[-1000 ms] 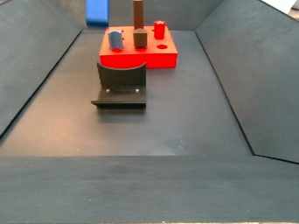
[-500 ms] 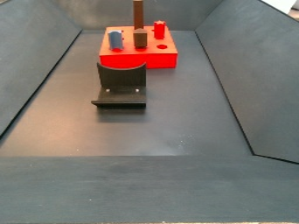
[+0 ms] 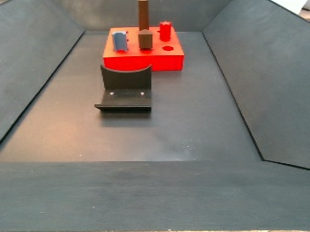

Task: Pick up the rectangle object. Move up. Place the rectangle object on the fixture. Regrasp the rectangle object. Move to above the board. Insert the rectangle object.
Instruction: Move to above the board, then insert the rectangle object.

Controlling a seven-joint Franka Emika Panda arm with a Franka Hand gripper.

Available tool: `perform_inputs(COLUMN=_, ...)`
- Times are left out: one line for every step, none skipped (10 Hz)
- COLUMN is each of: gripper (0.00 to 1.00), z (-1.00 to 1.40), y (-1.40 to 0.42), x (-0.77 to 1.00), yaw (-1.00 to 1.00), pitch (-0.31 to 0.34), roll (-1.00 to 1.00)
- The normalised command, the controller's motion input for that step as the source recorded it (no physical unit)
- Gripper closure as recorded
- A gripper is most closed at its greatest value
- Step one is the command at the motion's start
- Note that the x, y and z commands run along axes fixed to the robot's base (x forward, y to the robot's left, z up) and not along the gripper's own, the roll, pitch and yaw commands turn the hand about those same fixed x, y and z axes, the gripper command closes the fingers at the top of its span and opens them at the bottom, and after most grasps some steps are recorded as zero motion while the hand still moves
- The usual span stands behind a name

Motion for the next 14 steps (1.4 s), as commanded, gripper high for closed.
perform_inputs(gripper=1.0, z=-0.09, y=-1.0, x=-0.59, yaw=-0.2, pitch=0.059, roll=-1.0)
perform_inputs(gripper=1.0, z=-0.09, y=-1.0, x=-0.59, yaw=-0.2, pitch=0.065, roll=-1.0)
perform_inputs(gripper=1.0, z=-0.09, y=-1.0, x=-0.62, yaw=-0.19, pitch=0.065, roll=-1.0)
perform_inputs(gripper=1.0, z=-0.08, y=-0.85, x=-0.55, yaw=-0.18, pitch=0.064, roll=-1.0)
perform_inputs(gripper=1.0, z=-0.04, y=-0.43, x=-0.32, yaw=-0.13, pitch=0.046, roll=-0.81)
perform_inputs(gripper=1.0, z=-0.03, y=-0.29, x=-0.23, yaw=-0.1, pitch=0.039, roll=-0.68)
perform_inputs(gripper=1.0, z=-0.02, y=-0.13, x=-0.11, yaw=-0.05, pitch=0.017, roll=-0.42)
perform_inputs(gripper=1.0, z=-0.01, y=-0.07, x=-0.07, yaw=-0.03, pitch=-0.002, roll=-0.24)
perform_inputs(gripper=1.0, z=0.0, y=0.0, x=0.06, yaw=0.05, pitch=0.0, roll=0.0)
perform_inputs(gripper=1.0, z=0.0, y=0.0, x=0.61, yaw=0.11, pitch=0.0, roll=-0.04)
perform_inputs(gripper=1.0, z=0.0, y=-0.02, x=0.98, yaw=0.13, pitch=0.0, roll=-0.05)
perform_inputs(gripper=1.0, z=-0.02, y=-0.16, x=1.0, yaw=0.01, pitch=0.0, roll=-0.05)
perform_inputs(gripper=1.0, z=-0.04, y=-0.22, x=1.0, yaw=0.0, pitch=0.0, roll=-0.05)
perform_inputs(gripper=1.0, z=-0.05, y=-0.22, x=1.0, yaw=0.0, pitch=0.0, roll=-0.06)
